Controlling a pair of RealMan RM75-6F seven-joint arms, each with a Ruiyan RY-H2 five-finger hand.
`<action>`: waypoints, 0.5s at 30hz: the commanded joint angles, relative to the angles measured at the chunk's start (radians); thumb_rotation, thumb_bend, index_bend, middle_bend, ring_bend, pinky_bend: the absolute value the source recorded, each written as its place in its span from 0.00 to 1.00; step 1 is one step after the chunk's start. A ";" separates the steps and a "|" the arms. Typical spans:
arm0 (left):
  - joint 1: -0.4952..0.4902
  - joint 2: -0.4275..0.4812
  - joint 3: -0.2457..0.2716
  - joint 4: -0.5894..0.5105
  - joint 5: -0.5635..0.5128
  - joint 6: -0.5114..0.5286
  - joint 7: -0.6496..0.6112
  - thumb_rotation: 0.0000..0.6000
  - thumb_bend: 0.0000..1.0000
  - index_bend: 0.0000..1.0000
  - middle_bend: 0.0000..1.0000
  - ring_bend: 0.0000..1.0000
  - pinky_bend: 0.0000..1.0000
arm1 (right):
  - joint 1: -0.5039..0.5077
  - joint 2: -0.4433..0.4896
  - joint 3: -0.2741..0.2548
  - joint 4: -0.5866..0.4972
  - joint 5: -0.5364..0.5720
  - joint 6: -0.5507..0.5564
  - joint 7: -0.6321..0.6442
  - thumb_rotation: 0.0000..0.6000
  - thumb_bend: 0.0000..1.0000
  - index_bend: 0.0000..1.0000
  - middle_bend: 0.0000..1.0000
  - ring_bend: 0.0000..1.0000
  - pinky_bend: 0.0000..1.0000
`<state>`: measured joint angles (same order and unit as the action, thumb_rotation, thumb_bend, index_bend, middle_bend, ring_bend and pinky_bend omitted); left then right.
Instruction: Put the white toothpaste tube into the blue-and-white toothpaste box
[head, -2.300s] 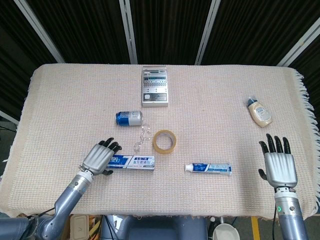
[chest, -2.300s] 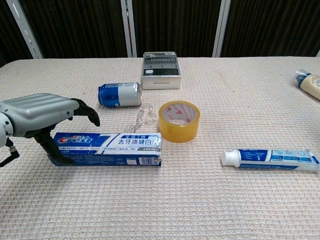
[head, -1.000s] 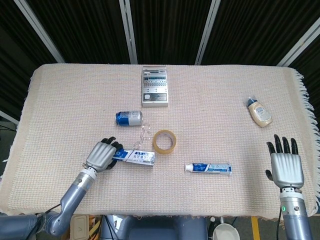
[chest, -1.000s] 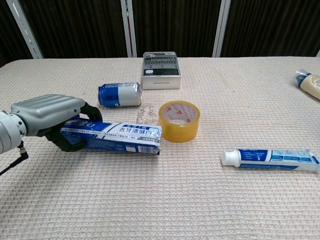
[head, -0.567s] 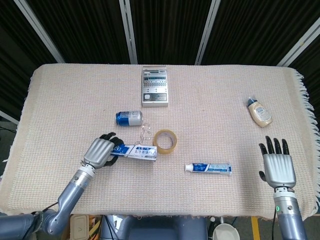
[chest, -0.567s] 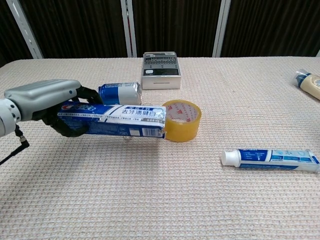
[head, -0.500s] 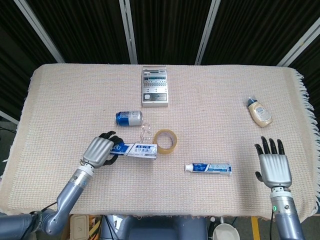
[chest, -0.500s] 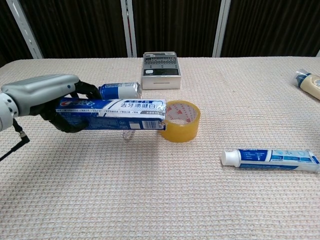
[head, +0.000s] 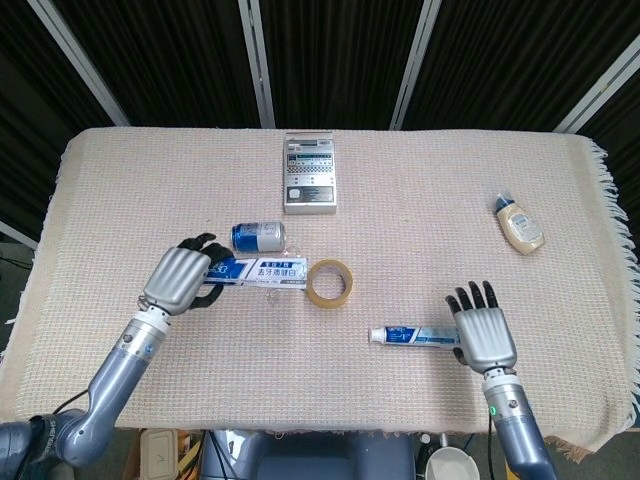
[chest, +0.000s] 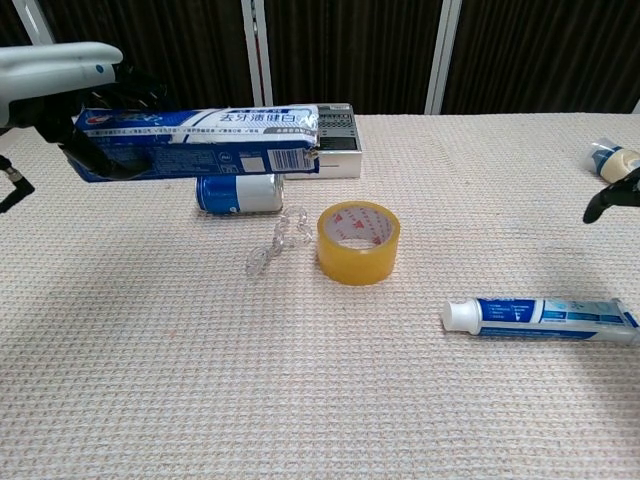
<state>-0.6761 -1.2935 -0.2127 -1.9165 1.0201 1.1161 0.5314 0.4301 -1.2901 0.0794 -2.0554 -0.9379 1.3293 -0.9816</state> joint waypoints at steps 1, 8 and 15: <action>-0.003 0.005 0.000 -0.003 -0.005 0.000 -0.004 1.00 0.42 0.35 0.33 0.16 0.25 | 0.028 -0.040 0.003 -0.011 0.041 0.013 -0.045 1.00 0.22 0.24 0.19 0.08 0.00; -0.011 0.012 0.003 0.000 -0.016 0.002 -0.011 1.00 0.42 0.35 0.33 0.16 0.25 | 0.043 -0.072 -0.028 0.011 0.097 0.023 -0.081 1.00 0.22 0.24 0.20 0.08 0.00; -0.031 0.000 -0.002 -0.008 -0.028 0.013 0.005 1.00 0.42 0.35 0.33 0.16 0.25 | 0.049 -0.100 -0.046 0.070 0.080 0.003 -0.029 1.00 0.22 0.26 0.24 0.10 0.00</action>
<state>-0.7054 -1.2927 -0.2142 -1.9236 0.9926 1.1278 0.5352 0.4778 -1.3830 0.0396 -2.0007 -0.8495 1.3399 -1.0241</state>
